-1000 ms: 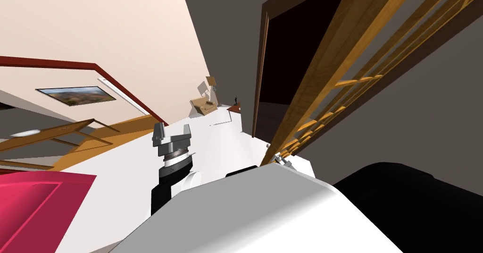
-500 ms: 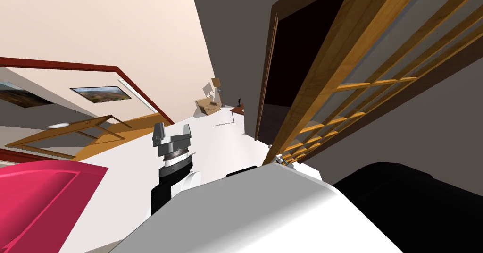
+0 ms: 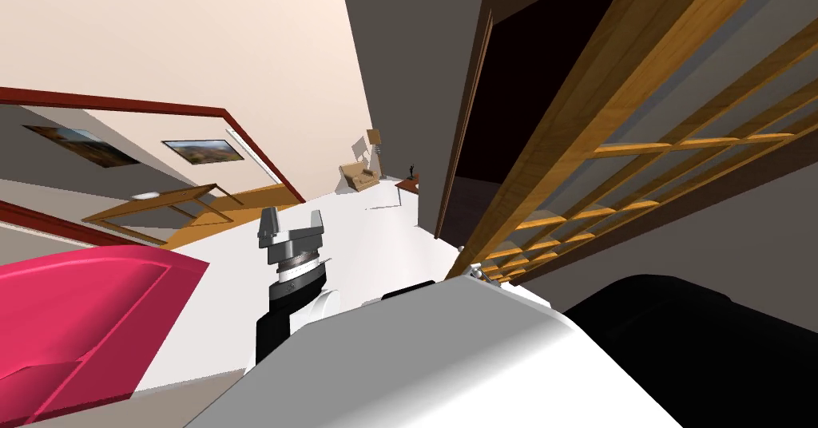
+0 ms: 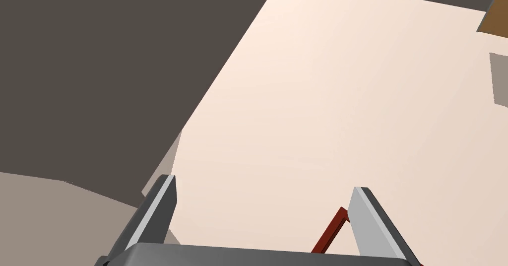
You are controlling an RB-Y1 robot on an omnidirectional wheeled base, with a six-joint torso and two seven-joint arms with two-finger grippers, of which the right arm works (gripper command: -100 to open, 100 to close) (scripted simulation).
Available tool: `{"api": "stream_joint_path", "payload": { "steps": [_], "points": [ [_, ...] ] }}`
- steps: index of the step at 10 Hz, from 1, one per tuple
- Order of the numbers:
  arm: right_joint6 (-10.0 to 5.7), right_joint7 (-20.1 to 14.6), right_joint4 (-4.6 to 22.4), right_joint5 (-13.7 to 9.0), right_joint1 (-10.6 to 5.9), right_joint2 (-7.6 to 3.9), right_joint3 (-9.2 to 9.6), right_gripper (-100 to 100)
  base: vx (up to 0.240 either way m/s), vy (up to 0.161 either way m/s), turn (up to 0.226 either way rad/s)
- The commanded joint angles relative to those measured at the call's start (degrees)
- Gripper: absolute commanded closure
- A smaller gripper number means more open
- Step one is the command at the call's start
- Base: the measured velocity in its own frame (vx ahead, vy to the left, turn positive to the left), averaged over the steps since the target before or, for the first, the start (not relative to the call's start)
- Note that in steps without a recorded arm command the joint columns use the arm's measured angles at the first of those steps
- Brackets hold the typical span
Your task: Pull the door open
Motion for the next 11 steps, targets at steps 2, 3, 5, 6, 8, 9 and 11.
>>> {"api": "stream_joint_path", "payload": {
  "steps": [2, 3, 5, 6, 8, 9, 11],
  "points": [
    [-0.09, -0.2, 2.5, 0.0, -0.30, 0.69, 0.08, 100, -0.028, -0.015, 0.048],
    [-0.28, -0.2, 3.1, -0.1, -0.09, 1.00, -0.01, 100, -0.020, -0.009, 0.100],
    [-0.54, -0.2, 3.8, -0.2, 0.13, 1.31, -0.08, 100, -0.014, -0.011, 0.081],
    [-1.06, -0.2, 4.8, -0.3, 0.51, 1.82, -0.20, 100, -0.034, -0.023, 0.229],
    [-1.31, -0.2, 5.2, -0.4, 0.67, 2.02, -0.23, 100, -0.029, -0.015, 0.084],
    [-1.31, -0.2, 5.2, -0.4, 0.67, 2.02, -0.23, 100, -0.016, 0.000, 0.028],
    [-2.28, -0.3, 6.4, -0.5, 1.14, 2.62, -0.31, 100, -0.013, -0.003, 0.102]
  ]
}}
